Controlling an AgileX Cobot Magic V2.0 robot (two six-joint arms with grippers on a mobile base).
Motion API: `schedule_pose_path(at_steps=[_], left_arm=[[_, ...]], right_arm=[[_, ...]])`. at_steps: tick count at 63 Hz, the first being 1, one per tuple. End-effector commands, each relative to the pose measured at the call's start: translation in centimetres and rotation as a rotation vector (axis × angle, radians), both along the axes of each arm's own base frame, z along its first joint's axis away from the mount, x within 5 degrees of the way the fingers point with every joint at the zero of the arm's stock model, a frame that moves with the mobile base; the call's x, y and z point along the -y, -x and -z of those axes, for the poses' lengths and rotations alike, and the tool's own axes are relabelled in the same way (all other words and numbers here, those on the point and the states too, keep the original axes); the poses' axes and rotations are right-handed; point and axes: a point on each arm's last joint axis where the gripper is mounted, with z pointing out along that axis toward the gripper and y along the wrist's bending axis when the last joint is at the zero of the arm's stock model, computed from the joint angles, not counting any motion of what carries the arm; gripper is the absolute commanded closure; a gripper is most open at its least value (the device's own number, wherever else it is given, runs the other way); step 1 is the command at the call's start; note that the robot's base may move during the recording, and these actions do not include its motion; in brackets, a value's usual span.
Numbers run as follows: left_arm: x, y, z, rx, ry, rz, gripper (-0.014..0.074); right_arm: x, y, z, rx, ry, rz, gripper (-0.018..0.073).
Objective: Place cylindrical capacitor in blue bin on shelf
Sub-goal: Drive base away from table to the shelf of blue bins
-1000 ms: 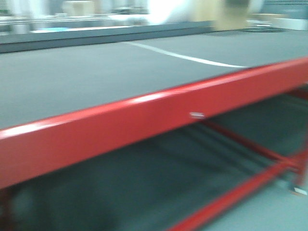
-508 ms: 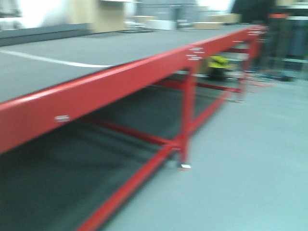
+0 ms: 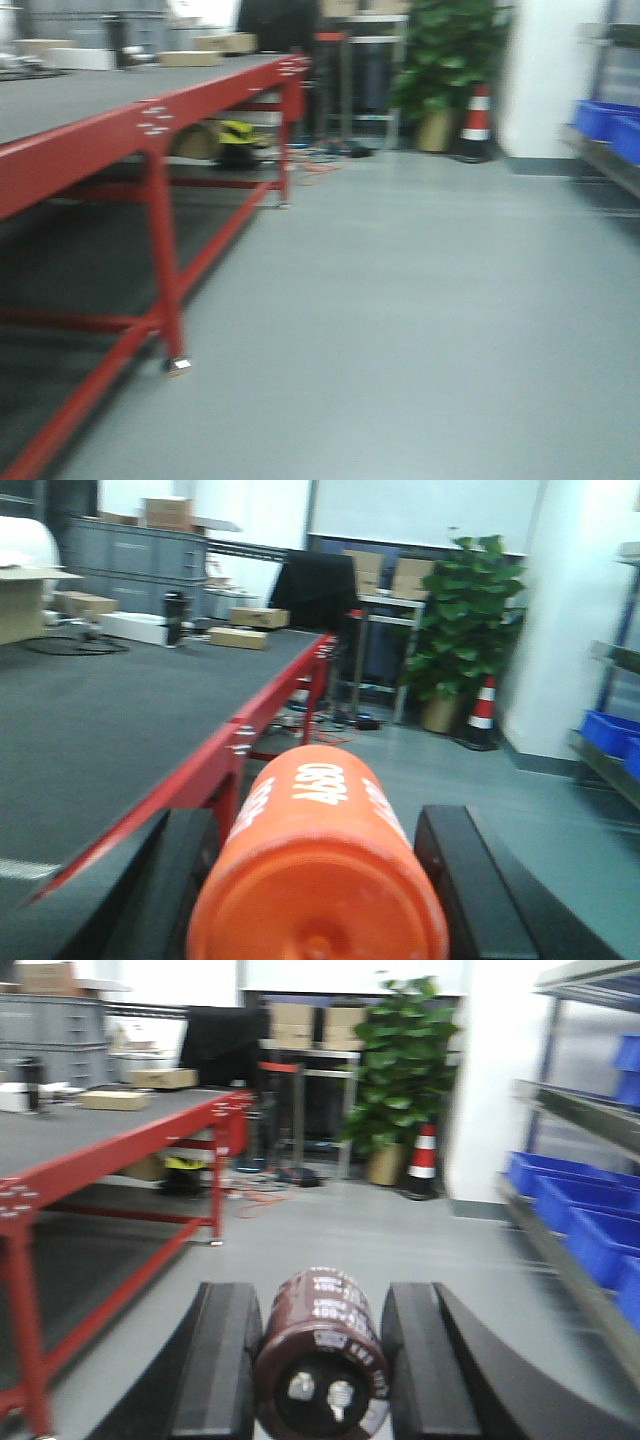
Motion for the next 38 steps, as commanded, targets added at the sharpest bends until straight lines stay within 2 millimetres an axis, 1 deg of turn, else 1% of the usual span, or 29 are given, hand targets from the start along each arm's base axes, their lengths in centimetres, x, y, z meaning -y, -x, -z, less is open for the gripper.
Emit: schedule_pose_path(at_steps=[1,38], left_arm=[[-0.02,0.16,-0.30,0.032,-0.004,-0.006,0.0708],[-0.02,0.16,-0.30,0.032,-0.004,-0.006,0.0708]], right_arm=[[0.04,0.06,-0.29,0.032,0.010,0.005,0.0724],[0.04,0.06,-0.29,0.032,0.010,0.005,0.0724]])
